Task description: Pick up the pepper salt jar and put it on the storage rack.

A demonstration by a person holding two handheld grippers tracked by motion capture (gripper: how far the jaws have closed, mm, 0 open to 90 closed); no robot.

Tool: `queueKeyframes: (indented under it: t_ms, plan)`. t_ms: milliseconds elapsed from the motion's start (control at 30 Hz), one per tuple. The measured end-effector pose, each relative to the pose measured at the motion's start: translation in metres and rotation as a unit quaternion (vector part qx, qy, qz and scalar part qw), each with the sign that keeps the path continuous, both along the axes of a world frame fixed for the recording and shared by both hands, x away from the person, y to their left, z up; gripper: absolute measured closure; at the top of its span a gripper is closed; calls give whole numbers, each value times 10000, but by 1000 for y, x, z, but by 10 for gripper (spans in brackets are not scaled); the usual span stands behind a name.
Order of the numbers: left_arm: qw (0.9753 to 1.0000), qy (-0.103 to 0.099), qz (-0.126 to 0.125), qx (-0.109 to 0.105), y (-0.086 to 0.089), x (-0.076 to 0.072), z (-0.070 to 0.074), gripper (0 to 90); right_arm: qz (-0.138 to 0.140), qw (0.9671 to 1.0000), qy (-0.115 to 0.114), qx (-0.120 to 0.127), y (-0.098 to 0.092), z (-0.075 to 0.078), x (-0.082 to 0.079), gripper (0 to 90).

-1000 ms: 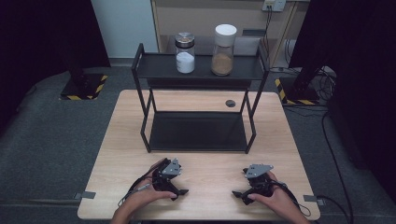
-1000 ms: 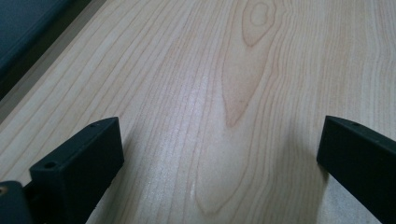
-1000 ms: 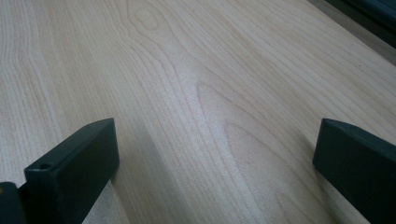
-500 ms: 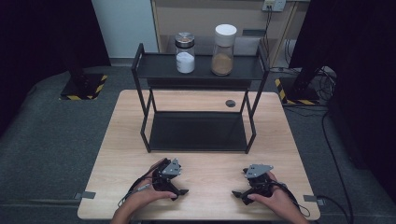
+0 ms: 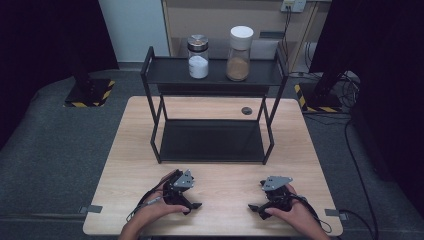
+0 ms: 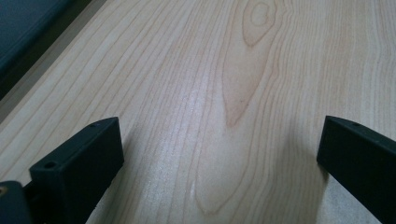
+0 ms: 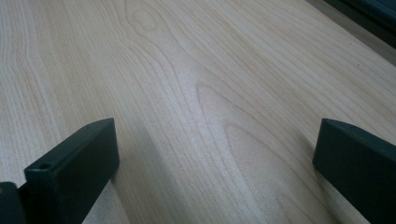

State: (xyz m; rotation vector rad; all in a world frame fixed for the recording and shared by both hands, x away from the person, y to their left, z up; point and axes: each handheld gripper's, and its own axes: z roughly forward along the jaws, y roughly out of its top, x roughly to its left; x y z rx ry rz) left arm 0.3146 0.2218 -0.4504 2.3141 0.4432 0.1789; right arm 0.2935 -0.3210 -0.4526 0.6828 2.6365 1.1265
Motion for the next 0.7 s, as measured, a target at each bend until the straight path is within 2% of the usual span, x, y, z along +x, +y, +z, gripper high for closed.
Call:
queueKeyframes:
  t_ms: [700]
  plan:
    - [10000,1,-1,1,0,0,0,0,-45,10000,2,-3,1,0,-2,13]
